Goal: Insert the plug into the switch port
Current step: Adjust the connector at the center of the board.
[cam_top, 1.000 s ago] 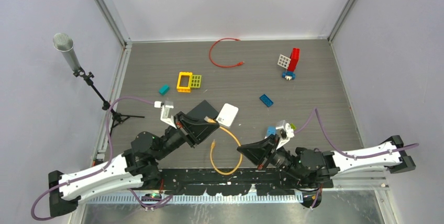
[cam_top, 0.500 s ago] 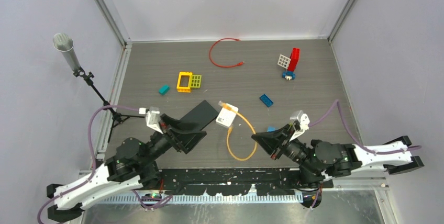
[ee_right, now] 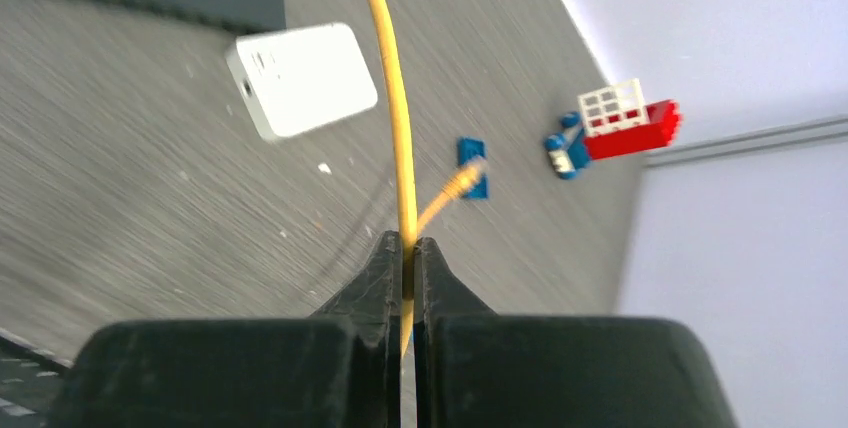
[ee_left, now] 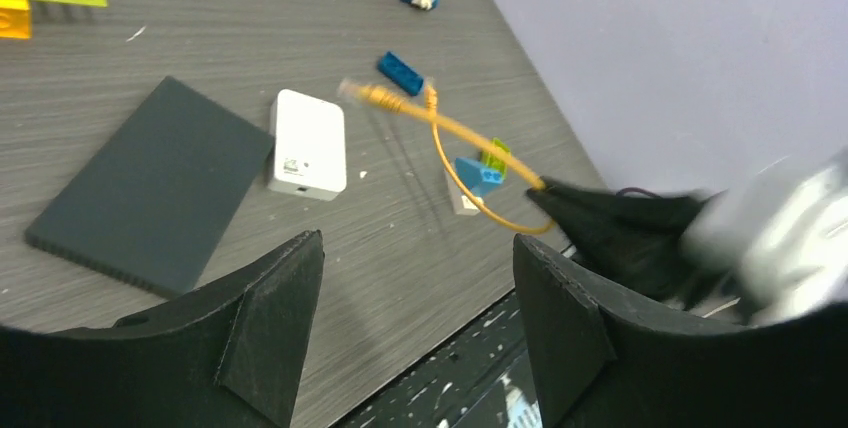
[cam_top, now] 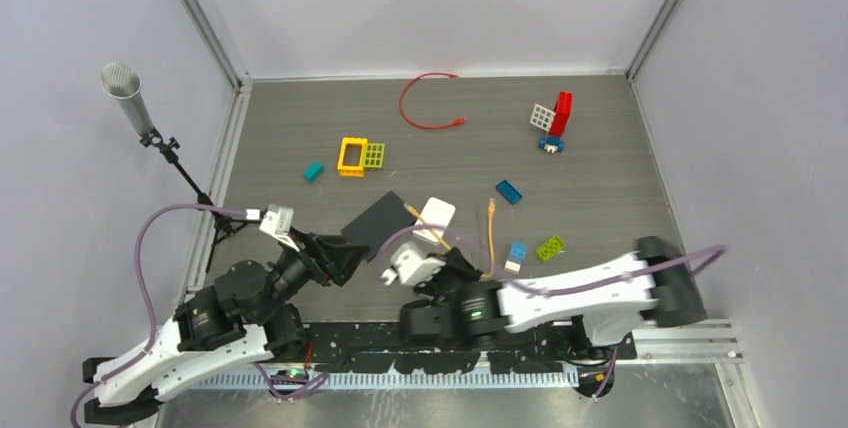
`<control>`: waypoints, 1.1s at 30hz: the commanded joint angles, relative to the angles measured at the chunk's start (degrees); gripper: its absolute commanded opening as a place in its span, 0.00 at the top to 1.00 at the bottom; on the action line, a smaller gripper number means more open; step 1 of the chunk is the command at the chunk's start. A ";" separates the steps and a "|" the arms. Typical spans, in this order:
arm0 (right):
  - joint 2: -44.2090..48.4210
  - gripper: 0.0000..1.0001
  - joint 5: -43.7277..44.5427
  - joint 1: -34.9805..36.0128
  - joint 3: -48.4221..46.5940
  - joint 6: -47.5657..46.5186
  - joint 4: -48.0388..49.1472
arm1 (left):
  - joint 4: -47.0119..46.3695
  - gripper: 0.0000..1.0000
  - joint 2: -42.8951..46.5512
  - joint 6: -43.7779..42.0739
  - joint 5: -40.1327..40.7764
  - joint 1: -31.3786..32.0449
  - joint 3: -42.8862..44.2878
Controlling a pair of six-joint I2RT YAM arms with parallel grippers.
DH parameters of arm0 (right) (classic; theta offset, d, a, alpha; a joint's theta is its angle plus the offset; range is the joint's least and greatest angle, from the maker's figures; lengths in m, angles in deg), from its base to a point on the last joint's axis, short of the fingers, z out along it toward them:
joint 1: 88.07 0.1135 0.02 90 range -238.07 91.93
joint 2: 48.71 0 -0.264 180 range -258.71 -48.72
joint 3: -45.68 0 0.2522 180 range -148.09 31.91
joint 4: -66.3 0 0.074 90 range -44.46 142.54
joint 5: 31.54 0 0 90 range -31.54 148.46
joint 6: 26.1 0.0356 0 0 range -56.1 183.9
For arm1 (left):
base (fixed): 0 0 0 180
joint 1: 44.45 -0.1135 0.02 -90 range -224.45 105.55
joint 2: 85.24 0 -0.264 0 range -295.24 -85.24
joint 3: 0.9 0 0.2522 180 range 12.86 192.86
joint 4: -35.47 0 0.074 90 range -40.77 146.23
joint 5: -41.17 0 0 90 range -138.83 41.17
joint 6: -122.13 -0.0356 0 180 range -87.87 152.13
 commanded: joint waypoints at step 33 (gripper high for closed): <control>20.39 0.22 -39.80 -24.41 31.97 14.03 37.85 | 2.00 0.23 -7.79 -5.09 7.44 -0.25 4.08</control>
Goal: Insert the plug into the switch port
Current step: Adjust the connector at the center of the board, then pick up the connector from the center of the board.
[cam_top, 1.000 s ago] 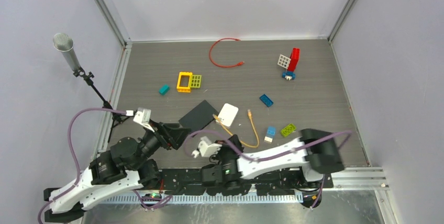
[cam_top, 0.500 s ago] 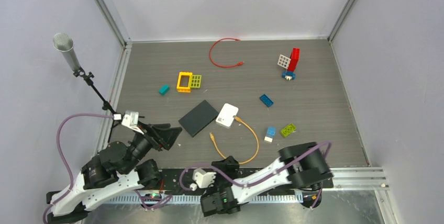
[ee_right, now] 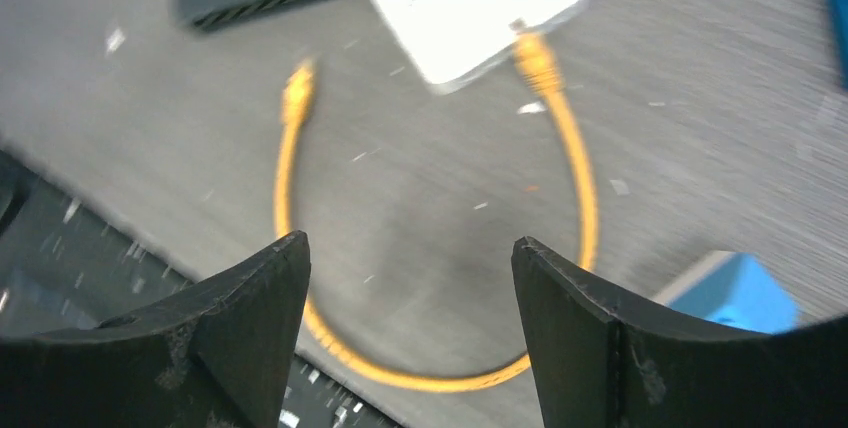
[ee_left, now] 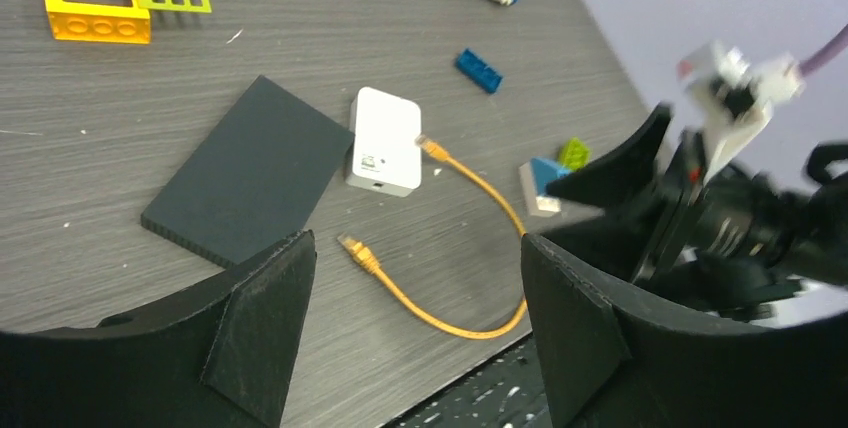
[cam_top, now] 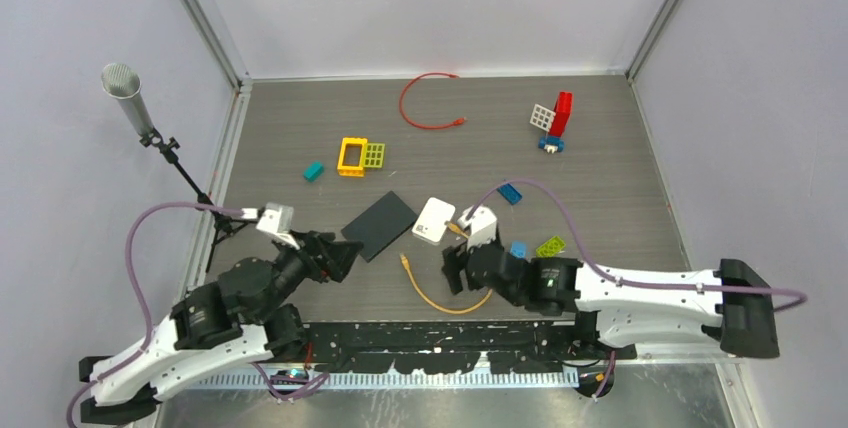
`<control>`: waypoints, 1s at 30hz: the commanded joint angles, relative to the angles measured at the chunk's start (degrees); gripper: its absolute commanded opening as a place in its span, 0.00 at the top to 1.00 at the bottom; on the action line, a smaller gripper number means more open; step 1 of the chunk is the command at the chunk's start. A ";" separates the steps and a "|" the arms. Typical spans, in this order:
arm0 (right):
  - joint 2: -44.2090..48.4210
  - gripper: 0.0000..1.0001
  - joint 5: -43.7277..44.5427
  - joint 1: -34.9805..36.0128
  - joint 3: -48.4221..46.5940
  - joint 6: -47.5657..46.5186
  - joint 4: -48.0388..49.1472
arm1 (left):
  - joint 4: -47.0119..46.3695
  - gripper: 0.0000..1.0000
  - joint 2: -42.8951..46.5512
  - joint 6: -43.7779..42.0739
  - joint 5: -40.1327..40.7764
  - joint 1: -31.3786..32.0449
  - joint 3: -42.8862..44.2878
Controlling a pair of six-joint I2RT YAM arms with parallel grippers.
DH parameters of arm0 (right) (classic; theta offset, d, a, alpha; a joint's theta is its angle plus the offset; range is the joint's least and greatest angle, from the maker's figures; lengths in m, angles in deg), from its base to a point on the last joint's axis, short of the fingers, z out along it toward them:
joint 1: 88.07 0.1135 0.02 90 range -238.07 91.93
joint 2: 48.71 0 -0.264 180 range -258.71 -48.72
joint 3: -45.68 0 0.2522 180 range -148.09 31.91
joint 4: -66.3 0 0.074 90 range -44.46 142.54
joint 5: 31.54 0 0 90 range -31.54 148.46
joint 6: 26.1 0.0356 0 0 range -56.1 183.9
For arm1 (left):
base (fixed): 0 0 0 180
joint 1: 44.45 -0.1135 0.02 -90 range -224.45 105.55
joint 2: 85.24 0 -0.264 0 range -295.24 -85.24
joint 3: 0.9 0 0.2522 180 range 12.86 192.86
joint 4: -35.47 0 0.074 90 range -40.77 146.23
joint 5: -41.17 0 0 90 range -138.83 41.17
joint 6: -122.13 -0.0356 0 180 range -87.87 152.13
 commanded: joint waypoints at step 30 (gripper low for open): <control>-26.17 0.44 -14.10 -31.07 -0.53 -8.55 23.18 | -29.04 0.19 -47.17 -11.68 -33.29 -30.29 11.07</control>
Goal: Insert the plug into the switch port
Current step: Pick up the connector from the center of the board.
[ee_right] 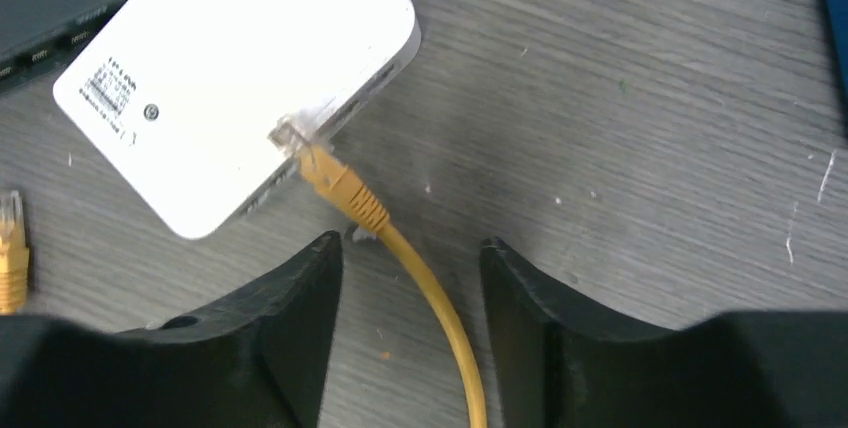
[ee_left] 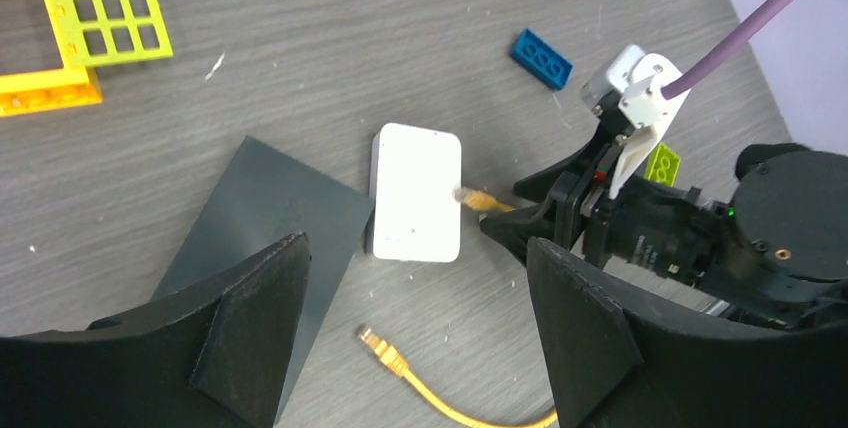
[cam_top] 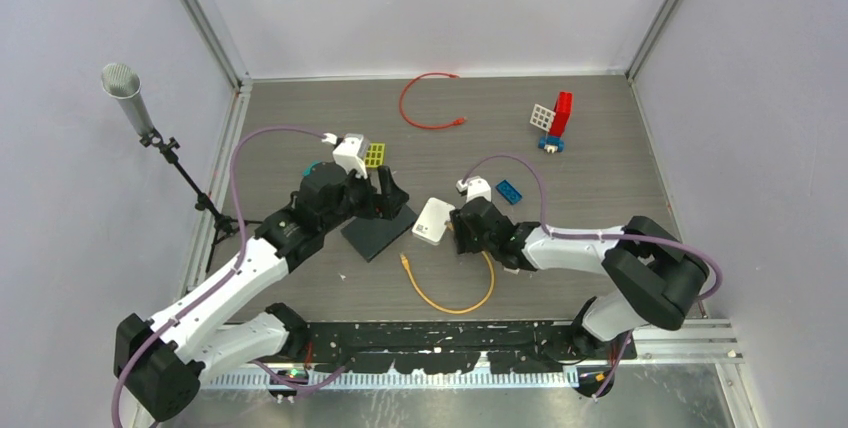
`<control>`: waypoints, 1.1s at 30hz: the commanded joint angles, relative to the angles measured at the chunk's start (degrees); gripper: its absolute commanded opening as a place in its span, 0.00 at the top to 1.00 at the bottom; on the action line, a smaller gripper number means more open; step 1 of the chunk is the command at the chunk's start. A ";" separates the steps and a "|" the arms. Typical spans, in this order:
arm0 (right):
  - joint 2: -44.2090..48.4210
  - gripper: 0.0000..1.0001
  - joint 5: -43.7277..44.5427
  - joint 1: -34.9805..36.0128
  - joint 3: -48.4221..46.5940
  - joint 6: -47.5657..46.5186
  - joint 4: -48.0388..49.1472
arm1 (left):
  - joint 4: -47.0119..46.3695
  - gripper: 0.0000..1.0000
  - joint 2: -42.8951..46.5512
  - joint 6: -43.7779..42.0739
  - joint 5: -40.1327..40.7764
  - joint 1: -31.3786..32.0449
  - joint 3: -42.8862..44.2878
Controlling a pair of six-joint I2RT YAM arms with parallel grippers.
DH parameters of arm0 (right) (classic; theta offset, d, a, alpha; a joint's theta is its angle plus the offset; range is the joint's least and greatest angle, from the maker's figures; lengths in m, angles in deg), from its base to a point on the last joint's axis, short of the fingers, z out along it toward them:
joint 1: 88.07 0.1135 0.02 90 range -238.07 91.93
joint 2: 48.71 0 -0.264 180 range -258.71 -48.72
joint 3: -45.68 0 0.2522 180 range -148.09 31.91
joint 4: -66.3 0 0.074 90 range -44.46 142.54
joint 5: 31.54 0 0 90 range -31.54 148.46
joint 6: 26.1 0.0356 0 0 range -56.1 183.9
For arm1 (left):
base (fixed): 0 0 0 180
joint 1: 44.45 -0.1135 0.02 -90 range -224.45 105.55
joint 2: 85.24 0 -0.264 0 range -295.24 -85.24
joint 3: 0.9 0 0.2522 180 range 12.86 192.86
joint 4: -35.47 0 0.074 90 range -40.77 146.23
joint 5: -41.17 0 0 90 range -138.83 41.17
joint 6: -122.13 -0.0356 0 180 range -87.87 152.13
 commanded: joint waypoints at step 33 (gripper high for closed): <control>49.69 0.99 -22.49 7.22 2.88 -14.78 -9.23 | -19.94 0.22 18.84 0.80 23.10 -2.75 -17.84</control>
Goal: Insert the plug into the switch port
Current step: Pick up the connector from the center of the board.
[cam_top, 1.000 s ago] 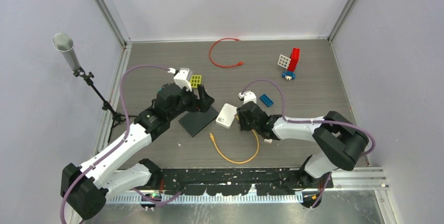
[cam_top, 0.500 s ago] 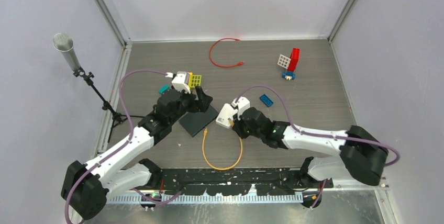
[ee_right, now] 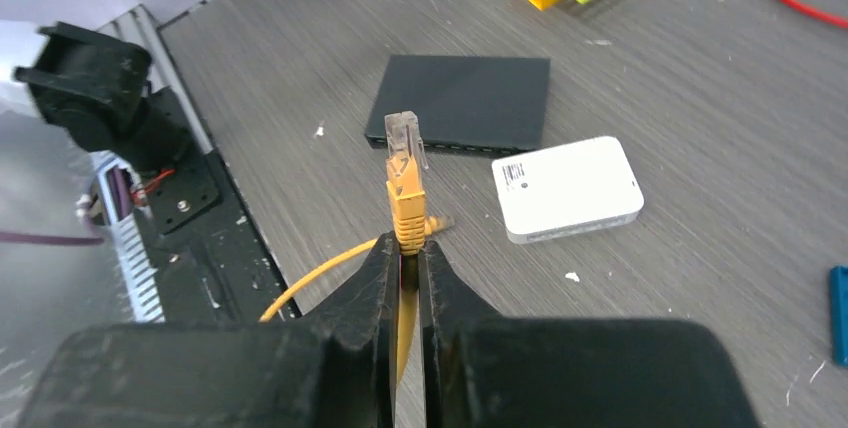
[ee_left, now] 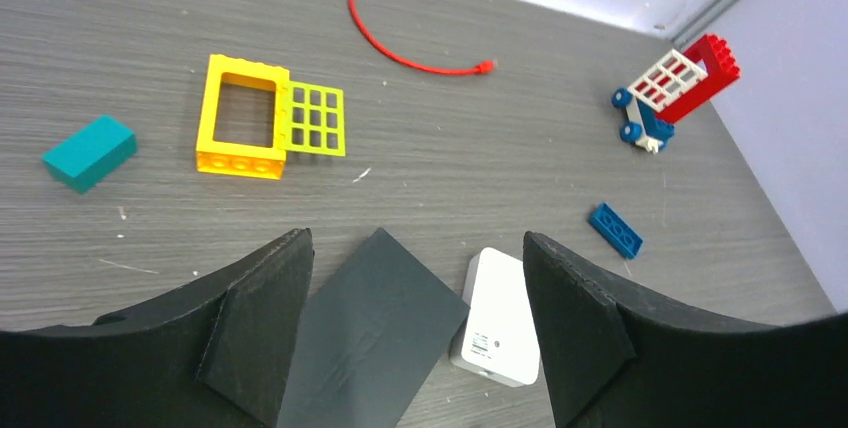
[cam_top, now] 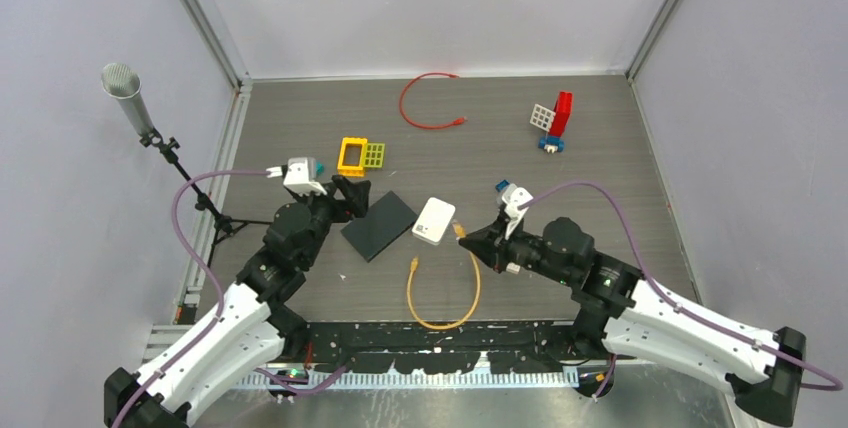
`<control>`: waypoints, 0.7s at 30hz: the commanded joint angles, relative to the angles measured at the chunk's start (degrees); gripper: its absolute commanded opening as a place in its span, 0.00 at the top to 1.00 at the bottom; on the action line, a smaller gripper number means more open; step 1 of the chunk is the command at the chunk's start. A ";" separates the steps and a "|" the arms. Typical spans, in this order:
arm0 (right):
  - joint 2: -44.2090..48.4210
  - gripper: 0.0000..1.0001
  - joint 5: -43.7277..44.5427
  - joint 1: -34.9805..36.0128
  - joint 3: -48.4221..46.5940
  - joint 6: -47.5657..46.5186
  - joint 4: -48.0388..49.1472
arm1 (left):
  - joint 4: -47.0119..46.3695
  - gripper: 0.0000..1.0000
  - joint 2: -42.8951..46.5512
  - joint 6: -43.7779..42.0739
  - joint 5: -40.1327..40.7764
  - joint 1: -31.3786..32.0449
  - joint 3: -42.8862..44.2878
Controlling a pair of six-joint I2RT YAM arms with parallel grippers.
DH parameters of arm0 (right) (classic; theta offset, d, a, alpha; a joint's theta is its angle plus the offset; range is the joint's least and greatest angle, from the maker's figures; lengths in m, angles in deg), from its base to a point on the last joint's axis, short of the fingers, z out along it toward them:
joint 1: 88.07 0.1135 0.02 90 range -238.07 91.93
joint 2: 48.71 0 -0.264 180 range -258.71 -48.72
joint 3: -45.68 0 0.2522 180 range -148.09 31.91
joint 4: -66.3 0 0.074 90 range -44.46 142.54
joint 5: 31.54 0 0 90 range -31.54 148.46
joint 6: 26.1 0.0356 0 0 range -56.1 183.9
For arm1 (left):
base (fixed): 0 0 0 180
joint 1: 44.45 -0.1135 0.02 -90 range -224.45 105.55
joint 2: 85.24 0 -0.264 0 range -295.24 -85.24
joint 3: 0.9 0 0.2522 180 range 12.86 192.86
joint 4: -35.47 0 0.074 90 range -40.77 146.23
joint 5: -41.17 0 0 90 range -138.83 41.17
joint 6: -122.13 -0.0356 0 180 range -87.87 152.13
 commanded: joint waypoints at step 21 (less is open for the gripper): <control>9.46 1.00 -9.12 0.00 -3.36 -5.61 -2.90 | -8.25 0.23 2.23 0.26 -22.28 -0.20 1.82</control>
